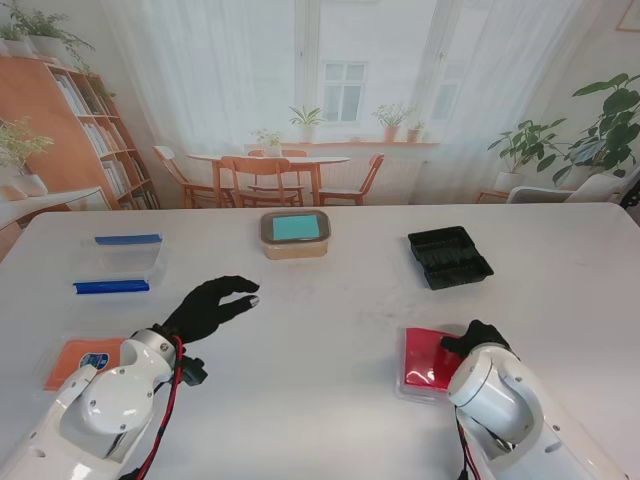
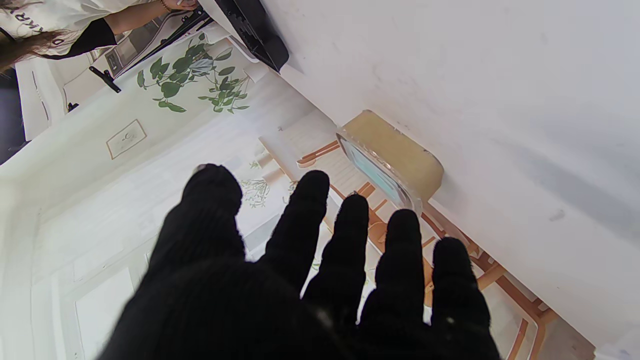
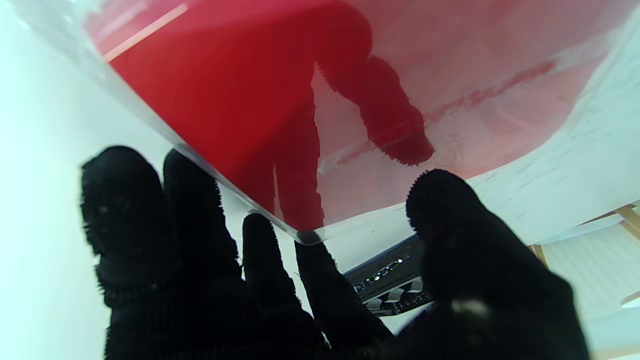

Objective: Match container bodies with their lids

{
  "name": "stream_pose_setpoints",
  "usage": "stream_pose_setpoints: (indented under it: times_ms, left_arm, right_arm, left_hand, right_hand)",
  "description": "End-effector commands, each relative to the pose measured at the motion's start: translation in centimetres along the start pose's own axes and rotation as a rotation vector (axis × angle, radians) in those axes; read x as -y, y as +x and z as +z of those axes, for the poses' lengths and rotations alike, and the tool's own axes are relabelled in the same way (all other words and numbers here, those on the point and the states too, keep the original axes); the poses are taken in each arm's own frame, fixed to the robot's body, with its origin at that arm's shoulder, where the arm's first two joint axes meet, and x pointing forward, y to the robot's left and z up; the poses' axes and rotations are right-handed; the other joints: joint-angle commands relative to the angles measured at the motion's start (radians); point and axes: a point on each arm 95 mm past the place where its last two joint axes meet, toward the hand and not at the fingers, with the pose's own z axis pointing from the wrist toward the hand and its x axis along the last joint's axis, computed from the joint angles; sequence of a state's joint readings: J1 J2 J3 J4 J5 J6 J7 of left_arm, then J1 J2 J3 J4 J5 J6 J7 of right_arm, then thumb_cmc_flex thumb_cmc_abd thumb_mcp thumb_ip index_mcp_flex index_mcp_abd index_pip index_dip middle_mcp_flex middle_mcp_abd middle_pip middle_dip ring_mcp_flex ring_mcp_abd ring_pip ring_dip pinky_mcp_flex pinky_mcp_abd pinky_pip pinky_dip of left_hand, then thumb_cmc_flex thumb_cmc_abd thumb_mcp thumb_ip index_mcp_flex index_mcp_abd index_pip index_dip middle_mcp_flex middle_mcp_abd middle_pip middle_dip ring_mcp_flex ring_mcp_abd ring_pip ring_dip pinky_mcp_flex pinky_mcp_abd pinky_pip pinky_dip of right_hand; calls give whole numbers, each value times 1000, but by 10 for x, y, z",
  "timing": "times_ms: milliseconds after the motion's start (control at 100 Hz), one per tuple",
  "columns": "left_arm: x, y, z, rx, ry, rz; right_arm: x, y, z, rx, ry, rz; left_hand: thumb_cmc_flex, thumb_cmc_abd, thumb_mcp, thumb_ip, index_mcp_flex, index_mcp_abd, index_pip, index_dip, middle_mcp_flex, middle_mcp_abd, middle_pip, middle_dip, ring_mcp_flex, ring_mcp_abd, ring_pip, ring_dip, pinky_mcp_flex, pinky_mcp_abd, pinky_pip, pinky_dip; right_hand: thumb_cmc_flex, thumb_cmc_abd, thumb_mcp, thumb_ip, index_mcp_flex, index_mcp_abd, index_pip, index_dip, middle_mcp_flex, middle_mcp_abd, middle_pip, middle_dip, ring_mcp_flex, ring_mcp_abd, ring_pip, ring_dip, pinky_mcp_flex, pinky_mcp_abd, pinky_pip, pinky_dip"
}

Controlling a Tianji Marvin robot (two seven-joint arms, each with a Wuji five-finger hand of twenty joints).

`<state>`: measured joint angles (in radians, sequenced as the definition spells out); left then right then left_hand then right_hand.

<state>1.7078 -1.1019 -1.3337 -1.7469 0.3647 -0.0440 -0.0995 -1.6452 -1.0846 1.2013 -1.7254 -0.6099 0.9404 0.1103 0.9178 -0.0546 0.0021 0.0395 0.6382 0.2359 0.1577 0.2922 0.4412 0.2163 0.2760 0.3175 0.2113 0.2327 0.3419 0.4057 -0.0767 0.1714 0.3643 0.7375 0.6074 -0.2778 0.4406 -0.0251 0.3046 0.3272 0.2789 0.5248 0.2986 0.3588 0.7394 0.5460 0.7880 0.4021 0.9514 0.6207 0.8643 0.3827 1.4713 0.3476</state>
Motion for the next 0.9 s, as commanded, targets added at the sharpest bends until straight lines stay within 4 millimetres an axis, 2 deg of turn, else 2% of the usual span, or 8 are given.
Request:
stream_pose_setpoints:
  times_ms: [0, 310, 890]
  left_arm:
    - [-5, -1, -3, 2, -7, -8]
    - [-10, -1, -8, -2, -3, -18]
    - [-17, -4, -19, -6, -21, -28]
  right_arm:
    - [5, 4, -2, -15, 31, 0]
    - [9, 21, -10, -37, 62, 9]
    - [39, 47, -25, -71, 131, 54]
  left_hand:
    - [-31, 21, -21, -19, -16, -21, -11, -4, -19, -19, -21, -12, -32, -17, -24, -7, -16, -2, -11, 7]
    - [-32, 21, -22, -19, -17, -22, -11, -4, -19, -19, -21, -12, -32, -17, -24, -7, -15, -3, -13, 9]
    - [-32, 19, -22, -19, -20, -23, -12, -4, -20, -19, -22, -12, -33, -19, -25, -8, -16, -3, -15, 10]
  right_hand:
    - [-6, -5, 9, 23, -21, -12, 7, 15, 6, -31, 0, -7, -28, -4, 17, 1, 11, -20, 53, -7]
    - [-5, -5, 12, 22, -17, -19, 1, 19, -9, -33, 15, 9, -33, -13, 38, 13, 20, -34, 59, -7]
    - [11, -12, 6, 20, 31, -55, 21, 35, 2, -30, 55, 39, -28, -15, 66, 24, 19, -50, 68, -3]
